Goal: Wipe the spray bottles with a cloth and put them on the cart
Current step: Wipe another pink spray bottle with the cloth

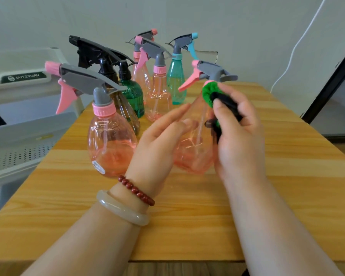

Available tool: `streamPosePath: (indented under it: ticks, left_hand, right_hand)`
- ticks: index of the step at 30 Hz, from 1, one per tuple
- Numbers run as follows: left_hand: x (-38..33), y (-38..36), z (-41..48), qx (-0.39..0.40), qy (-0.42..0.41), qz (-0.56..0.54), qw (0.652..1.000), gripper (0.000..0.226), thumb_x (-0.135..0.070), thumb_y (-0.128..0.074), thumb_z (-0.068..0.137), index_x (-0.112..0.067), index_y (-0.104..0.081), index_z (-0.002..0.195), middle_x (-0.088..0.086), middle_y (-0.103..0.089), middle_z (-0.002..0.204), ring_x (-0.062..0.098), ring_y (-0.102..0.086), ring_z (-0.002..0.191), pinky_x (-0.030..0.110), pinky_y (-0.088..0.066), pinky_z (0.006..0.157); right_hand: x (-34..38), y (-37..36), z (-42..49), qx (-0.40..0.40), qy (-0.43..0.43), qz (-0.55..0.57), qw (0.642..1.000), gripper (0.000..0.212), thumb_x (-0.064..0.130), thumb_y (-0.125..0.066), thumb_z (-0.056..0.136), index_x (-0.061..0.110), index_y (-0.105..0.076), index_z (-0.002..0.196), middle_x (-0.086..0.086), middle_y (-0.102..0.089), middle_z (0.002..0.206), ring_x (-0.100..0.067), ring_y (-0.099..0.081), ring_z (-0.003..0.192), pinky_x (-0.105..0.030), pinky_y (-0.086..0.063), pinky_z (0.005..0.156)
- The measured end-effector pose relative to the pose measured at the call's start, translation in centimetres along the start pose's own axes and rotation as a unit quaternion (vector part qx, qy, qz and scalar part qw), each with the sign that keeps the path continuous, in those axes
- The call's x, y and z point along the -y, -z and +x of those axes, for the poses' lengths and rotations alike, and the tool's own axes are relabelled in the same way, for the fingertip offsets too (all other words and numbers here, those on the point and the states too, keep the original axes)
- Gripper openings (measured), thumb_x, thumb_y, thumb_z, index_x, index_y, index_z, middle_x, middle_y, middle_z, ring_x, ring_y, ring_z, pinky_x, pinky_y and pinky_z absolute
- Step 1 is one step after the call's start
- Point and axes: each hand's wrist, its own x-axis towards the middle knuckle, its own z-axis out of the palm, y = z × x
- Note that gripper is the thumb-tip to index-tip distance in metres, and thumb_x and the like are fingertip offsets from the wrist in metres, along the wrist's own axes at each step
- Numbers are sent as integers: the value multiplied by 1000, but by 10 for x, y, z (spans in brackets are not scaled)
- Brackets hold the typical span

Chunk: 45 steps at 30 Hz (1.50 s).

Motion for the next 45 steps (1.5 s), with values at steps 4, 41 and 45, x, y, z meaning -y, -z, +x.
streamPosePath:
  ticks: [4, 41, 45]
  left_hand:
    - [2, 4, 3, -5, 13, -58, 998, 48, -30, -52, 89, -21, -59, 136, 8, -63, 134, 34, -56, 128, 58, -46, 99]
    - [-7, 8, 1, -31, -67, -11, 997, 56, -35, -64, 82, -18, -60, 135, 11, -66, 130, 32, -61, 122, 66, -43, 102]
    - [-1, -2, -4, 24, -34, -13, 999, 53, -37, -68, 72, -26, -66, 124, 8, -68, 126, 27, -63, 120, 55, -48, 101]
  right_hand:
    - [-1, -2, -4, 54, 27, -27, 998, 27, 8, -59, 89, 29, -73, 98, -7, -69, 114, -24, -65, 107, -41, -50, 95]
    - [3, 4, 1, 182, 30, -14, 983, 36, 12, -60, 86, 35, -75, 109, 1, -54, 144, -15, -47, 137, -42, -35, 116]
    - [1, 12, 8, 37, 50, -90, 994, 31, 31, -59, 89, 49, -69, 112, 2, -49, 148, -15, -40, 141, -48, -35, 116]
